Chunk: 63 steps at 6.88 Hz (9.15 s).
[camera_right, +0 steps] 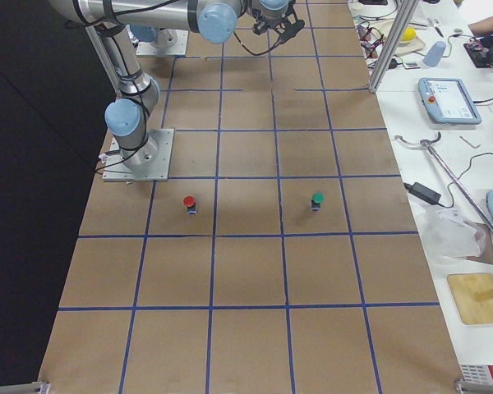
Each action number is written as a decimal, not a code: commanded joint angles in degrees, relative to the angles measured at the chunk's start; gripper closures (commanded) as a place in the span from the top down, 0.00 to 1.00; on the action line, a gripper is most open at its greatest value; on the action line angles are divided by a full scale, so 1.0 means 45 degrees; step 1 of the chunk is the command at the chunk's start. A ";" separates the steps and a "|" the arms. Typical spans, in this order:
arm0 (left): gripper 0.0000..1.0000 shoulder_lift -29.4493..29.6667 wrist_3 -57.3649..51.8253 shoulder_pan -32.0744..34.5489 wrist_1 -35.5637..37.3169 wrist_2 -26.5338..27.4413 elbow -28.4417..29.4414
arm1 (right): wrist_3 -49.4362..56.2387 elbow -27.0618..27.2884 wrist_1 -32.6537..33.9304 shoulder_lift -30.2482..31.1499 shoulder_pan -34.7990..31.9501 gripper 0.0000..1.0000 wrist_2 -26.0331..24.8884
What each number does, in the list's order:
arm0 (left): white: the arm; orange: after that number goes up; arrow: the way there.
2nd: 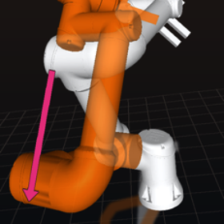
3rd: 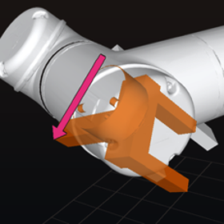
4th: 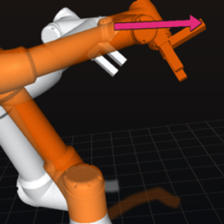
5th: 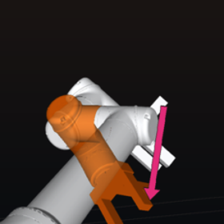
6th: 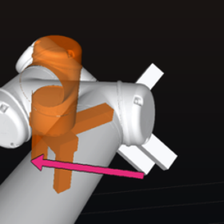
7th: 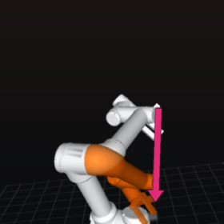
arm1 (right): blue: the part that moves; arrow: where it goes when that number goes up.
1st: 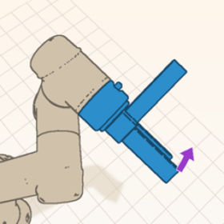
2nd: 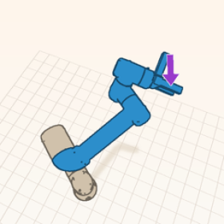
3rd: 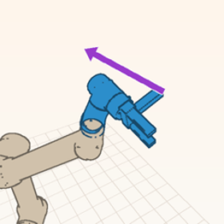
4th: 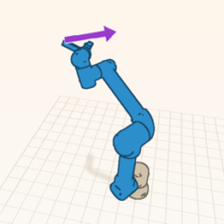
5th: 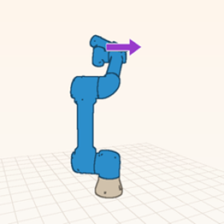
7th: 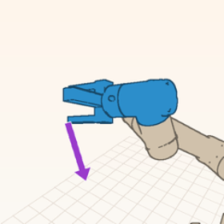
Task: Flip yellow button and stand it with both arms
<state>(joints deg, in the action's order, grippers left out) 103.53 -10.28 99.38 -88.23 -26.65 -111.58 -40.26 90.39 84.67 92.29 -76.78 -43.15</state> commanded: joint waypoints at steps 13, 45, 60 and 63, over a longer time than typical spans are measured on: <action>1.00 -0.3222 0.3672 -0.2181 0.1382 2.5866 0.4170 | 3.1358 0.4776 0.4016 -0.0659 0.9031 0.11 -0.5961; 1.00 -0.3945 0.3359 -0.2376 0.1423 2.5923 0.3818 | 0.6666 0.1126 -0.0348 0.1436 -0.1015 1.00 -0.9217; 1.00 -0.3945 0.3340 -0.2376 0.1423 2.5923 0.3818 | 0.6700 0.0635 -0.1178 0.1113 -0.2468 1.00 -1.0649; 1.00 -0.3945 0.3340 -0.2376 0.1423 2.5884 0.3818 | 0.6604 0.0635 -0.1081 0.1093 -0.2547 1.00 -1.0627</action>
